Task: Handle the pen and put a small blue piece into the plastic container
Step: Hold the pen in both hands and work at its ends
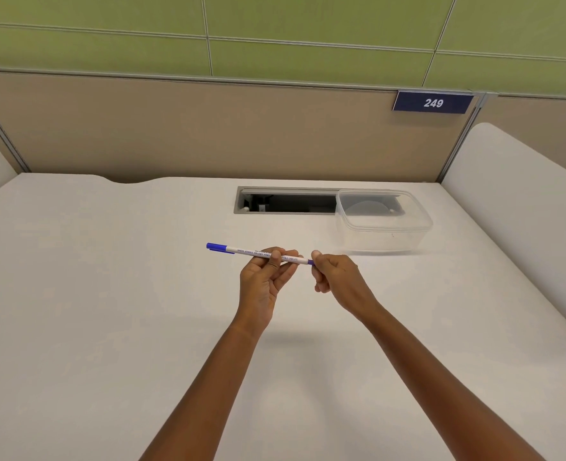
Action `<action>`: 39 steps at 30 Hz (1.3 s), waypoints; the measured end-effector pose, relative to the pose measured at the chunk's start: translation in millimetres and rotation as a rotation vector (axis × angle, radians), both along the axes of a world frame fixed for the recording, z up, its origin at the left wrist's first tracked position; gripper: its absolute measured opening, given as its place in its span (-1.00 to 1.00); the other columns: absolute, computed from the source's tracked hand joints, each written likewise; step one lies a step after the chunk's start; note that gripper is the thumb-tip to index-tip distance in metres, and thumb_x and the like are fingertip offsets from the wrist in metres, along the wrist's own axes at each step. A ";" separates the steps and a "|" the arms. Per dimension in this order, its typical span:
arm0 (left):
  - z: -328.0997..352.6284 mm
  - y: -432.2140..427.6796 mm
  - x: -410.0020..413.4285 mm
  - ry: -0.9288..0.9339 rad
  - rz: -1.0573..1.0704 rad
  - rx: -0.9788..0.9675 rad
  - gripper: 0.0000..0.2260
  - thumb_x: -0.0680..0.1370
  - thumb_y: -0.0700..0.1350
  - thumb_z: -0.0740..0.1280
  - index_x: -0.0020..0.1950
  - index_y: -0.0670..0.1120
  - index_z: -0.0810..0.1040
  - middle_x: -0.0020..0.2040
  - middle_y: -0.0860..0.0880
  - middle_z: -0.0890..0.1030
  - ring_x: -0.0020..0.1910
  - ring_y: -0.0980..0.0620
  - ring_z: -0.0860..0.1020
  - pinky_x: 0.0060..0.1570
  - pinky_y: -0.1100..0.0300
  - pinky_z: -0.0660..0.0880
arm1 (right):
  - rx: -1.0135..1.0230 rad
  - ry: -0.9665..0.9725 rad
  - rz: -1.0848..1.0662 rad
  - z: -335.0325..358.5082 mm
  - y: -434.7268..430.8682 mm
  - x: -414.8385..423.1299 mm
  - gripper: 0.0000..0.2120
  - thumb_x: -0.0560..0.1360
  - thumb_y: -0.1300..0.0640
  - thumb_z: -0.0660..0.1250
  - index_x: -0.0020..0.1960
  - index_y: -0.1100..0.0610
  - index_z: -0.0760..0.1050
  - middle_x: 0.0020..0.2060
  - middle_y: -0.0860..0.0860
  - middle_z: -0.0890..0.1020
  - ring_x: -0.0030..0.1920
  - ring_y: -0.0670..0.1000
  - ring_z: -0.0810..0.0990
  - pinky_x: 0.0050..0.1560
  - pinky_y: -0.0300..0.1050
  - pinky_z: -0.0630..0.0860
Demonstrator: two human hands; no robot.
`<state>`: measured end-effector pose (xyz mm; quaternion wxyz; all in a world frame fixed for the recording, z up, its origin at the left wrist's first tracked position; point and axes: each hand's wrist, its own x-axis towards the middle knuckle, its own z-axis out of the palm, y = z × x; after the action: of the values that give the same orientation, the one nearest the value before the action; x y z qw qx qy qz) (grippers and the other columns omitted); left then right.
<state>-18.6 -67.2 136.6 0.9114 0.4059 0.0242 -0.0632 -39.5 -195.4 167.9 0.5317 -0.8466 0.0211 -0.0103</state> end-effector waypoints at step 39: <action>-1.5 -1.1 -2.4 0.031 0.007 -0.003 -0.84 0.56 -0.25 0.17 -0.13 -0.19 0.53 -0.30 -0.06 0.71 -0.23 0.00 0.69 -0.27 0.28 0.61 | -0.520 -0.426 0.027 -7.8 -2.1 -8.4 -0.88 0.47 0.18 0.31 -0.06 0.23 0.50 -0.16 0.13 0.60 -0.15 0.08 0.49 -0.17 -0.18 0.41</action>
<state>-21.1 -68.3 135.0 0.9118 0.4033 0.0397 -0.0666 -47.9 -197.5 160.1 0.2905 -0.9329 -0.1050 -0.1851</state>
